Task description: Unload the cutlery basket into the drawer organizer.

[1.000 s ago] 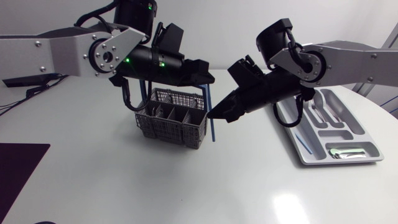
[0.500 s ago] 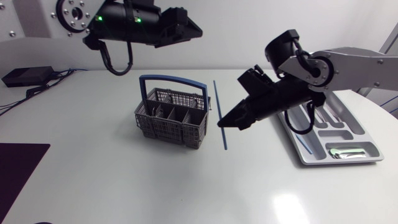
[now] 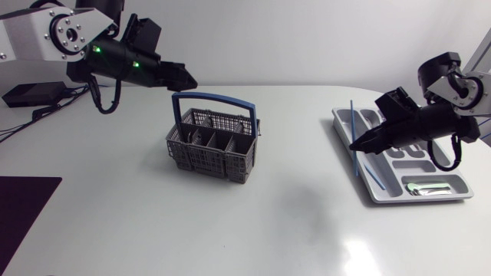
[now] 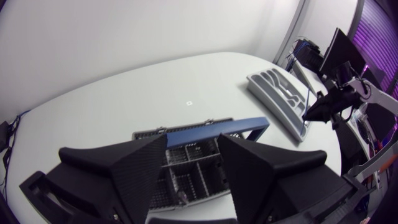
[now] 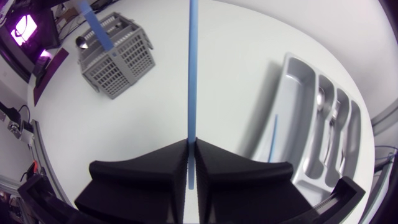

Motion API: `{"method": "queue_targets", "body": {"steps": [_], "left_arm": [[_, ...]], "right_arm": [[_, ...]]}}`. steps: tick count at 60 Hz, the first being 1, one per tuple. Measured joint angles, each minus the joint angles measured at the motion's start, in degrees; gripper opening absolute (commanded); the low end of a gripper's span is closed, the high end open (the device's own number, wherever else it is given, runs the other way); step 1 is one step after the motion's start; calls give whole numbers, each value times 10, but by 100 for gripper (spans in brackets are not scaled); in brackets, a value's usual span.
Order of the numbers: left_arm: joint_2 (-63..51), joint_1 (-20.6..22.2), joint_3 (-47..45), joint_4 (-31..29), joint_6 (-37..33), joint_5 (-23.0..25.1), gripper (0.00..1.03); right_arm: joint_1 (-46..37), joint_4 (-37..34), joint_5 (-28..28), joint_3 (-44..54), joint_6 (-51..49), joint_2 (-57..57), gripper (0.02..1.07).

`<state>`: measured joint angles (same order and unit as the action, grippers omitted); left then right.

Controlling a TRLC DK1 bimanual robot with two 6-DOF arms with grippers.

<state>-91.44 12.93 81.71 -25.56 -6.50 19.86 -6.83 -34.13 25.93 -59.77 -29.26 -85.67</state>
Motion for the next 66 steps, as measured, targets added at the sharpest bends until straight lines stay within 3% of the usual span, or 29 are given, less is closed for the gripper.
{"method": "queue_targets", "body": {"steps": [17, 37, 41, 47, 53, 66], "left_arm": [[1, -3, -42, -38, -52, -80, 60], [5, 26, -59, -82, -67, -127, 60], [8, 36, -60, -85, -68, -141, 60], [11, 57, -60, -87, -68, -163, 59], [11, 81, -60, -95, -68, -192, 59], [11, 127, -60, -116, -61, -271, 55]], "right_arm": [[-62, 1, -76, 0, -11, -37, 8], [-95, 36, -124, -7, -8, -124, 12], [-95, 41, -128, -8, -8, -135, 25], [-95, 44, -128, -10, -6, -144, 69], [-96, 44, -128, -12, -4, -145, 100], [-105, 43, -128, -13, -3, -143, 103]]}}
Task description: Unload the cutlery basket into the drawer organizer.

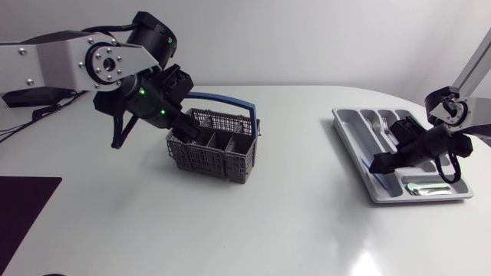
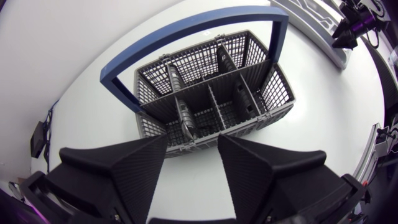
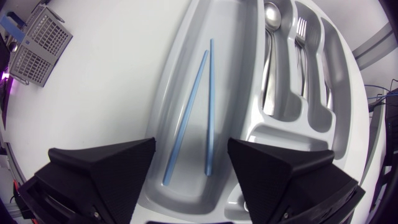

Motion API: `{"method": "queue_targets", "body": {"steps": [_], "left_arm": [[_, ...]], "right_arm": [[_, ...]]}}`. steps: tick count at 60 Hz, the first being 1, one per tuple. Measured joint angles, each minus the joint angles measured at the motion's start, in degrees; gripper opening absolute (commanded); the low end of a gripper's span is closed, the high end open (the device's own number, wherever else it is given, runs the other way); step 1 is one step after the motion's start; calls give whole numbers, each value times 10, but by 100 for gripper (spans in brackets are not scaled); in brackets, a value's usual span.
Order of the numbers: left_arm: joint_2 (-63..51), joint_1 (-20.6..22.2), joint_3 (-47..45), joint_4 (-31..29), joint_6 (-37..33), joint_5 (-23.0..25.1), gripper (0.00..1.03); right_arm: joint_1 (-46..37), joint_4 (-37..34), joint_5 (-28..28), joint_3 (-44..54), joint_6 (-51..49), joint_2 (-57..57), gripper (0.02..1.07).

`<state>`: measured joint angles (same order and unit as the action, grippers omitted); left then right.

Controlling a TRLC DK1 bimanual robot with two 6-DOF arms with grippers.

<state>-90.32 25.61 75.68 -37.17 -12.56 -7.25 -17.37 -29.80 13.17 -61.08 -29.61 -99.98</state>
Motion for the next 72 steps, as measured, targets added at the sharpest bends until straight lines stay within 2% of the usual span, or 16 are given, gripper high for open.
{"method": "queue_targets", "body": {"steps": [15, 25, 42, 49, 54, 66, 72], "left_arm": [[-43, 35, 20, -17, 26, -95, 51], [-89, 48, 49, -21, 39, -130, 50], [-133, 51, 79, -23, 50, -187, 42], [-142, 53, 80, -24, 51, -203, 30], [-148, 53, 81, -24, 50, -207, 27], [-159, 54, 85, -24, 50, -207, 3], [-159, 59, 91, -24, 50, -216, 3]], "right_arm": [[-1, -2, 0, 1, 0, 34, 103], [-1, -4, 0, 4, 0, 53, 103], [-2, -7, 0, 13, 0, 59, 103], [-5, -7, 0, 13, -1, 59, 103], [-7, -6, 0, 15, -1, 59, 103], [-10, -5, 0, 27, -5, 59, 103], [-15, -5, 0, 31, -7, 60, 103]]}}
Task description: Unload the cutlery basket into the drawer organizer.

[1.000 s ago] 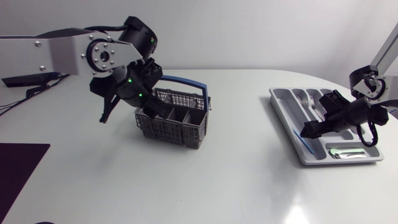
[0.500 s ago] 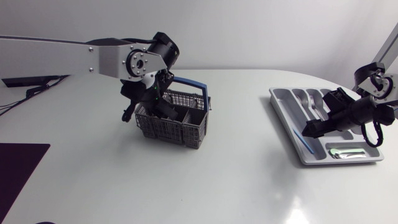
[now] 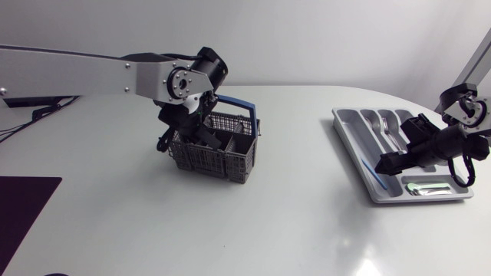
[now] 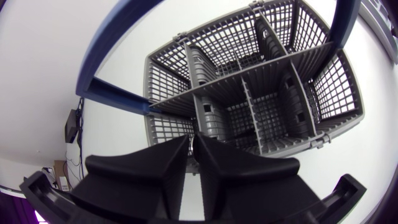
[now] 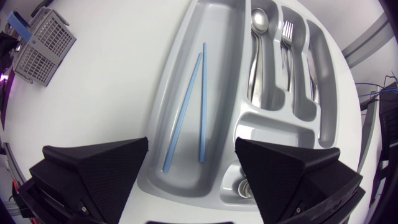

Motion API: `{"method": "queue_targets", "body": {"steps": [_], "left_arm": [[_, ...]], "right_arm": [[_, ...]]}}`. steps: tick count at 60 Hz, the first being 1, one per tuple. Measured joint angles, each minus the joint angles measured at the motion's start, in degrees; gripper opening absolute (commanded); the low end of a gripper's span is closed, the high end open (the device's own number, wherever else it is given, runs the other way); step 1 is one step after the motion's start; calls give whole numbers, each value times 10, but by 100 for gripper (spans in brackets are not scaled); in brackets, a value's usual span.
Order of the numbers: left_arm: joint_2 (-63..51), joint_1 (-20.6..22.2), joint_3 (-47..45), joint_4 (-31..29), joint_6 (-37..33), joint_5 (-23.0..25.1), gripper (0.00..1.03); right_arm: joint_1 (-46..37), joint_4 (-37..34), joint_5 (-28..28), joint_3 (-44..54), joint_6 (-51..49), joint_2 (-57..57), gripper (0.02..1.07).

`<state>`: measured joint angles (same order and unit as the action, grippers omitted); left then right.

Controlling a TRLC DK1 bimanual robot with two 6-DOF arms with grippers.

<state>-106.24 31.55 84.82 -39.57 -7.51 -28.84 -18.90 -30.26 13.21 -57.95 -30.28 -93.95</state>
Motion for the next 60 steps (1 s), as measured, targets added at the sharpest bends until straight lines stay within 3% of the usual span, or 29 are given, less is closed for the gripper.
{"method": "queue_targets", "body": {"steps": [16, 30, 40, 60], "left_arm": [[0, 24, 4, 0, -3, -37, 3], [31, 65, 4, 2, -40, -121, 3], [90, 92, -7, 42, -90, -176, 3], [198, 126, -55, 82, -160, -201, 3]], "right_arm": [[-3, 1, 0, 6, -5, 17, 103], [-3, 1, 2, 14, -14, 29, 103], [-3, 1, 6, 26, -16, 41, 103], [0, 1, 35, 45, -23, 99, 103]]}}
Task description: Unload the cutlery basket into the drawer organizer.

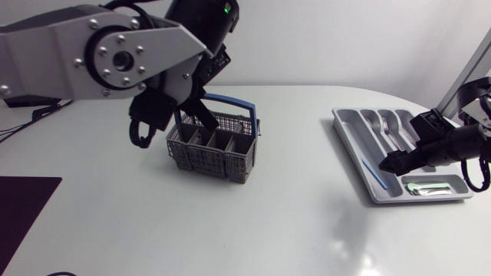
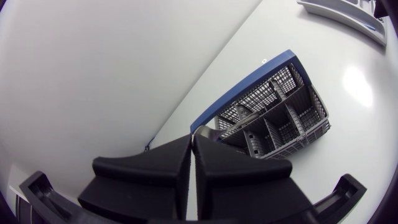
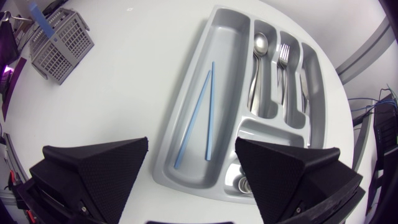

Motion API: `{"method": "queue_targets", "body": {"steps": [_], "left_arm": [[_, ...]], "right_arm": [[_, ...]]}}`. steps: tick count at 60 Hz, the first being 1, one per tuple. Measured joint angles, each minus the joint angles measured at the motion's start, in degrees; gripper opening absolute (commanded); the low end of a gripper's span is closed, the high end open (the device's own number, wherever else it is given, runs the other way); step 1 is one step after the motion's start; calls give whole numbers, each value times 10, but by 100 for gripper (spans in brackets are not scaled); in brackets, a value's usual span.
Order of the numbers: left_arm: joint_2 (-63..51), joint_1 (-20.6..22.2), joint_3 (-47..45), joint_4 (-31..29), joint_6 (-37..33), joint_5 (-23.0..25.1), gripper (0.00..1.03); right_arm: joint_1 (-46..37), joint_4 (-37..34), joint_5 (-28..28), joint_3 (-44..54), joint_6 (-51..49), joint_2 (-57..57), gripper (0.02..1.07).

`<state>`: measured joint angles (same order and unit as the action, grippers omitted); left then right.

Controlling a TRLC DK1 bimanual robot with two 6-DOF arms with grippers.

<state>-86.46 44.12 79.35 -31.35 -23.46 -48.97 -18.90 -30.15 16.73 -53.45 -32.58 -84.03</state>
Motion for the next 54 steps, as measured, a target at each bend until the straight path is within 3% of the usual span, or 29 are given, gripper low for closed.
{"method": "queue_targets", "body": {"steps": [6, 23, 42, 54], "left_arm": [[27, 6, 0, 0, -7, 17, 3], [52, 6, 0, -41, 25, 163, 3], [25, 12, 0, -43, 66, 273, 3], [-35, 14, 14, -73, 104, 379, 3]], "right_arm": [[8, -1, 27, 9, -4, 32, 103], [72, -30, 83, 38, -14, 159, 102], [189, -46, 88, 69, -18, 252, 102], [266, -44, 85, 93, -17, 256, 102]]}}
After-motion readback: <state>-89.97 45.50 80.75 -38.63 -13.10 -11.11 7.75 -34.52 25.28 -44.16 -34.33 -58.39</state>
